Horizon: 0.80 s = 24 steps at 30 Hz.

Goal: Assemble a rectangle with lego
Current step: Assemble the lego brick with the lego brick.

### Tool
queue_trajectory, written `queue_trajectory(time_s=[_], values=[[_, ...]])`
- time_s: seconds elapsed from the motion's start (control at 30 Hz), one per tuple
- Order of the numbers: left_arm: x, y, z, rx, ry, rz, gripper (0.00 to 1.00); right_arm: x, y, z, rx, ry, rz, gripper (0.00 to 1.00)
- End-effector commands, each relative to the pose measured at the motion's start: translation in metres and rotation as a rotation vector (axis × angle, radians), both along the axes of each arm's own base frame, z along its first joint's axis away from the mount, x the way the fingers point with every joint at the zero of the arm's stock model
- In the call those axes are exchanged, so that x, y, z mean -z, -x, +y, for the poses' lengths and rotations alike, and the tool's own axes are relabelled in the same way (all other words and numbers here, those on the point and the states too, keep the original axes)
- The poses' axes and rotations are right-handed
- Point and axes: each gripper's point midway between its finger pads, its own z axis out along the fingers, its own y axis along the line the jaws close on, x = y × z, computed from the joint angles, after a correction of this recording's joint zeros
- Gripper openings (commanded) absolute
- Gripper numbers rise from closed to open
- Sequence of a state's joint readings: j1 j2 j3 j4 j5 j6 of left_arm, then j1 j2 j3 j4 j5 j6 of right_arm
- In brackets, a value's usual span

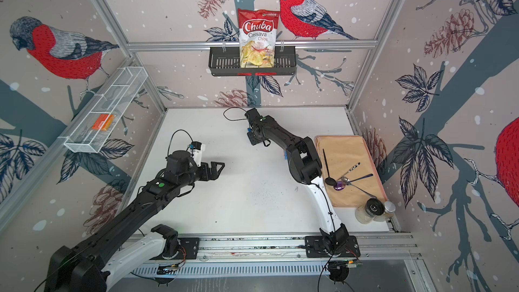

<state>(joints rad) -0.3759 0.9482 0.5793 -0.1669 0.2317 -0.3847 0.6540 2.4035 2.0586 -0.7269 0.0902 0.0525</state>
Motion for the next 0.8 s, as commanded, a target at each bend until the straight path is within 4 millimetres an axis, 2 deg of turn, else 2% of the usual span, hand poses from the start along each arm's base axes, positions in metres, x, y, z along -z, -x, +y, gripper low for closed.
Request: queue_trajectory(time_s=[0.0, 0.27, 0.67, 0.77], values=[[-0.005, -0.004, 0.001, -0.003, -0.003, -0.033, 0.96, 0.027, 0.044, -0.022, -0.01, 0.093, 0.182, 0.32], [-0.006, -0.004, 0.001, -0.003, -0.002, -0.035, 0.96, 0.008, 0.066, -0.019, -0.019, 0.042, 0.2, 0.32], [-0.007, -0.005, 0.005, -0.021, -0.017, -0.043, 0.96, -0.004, 0.126, -0.003, -0.056, 0.022, 0.219, 0.38], [-0.008, -0.007, 0.008, -0.036, -0.029, -0.051, 0.96, -0.007, 0.131, -0.001, 0.011, -0.006, 0.215, 0.38]])
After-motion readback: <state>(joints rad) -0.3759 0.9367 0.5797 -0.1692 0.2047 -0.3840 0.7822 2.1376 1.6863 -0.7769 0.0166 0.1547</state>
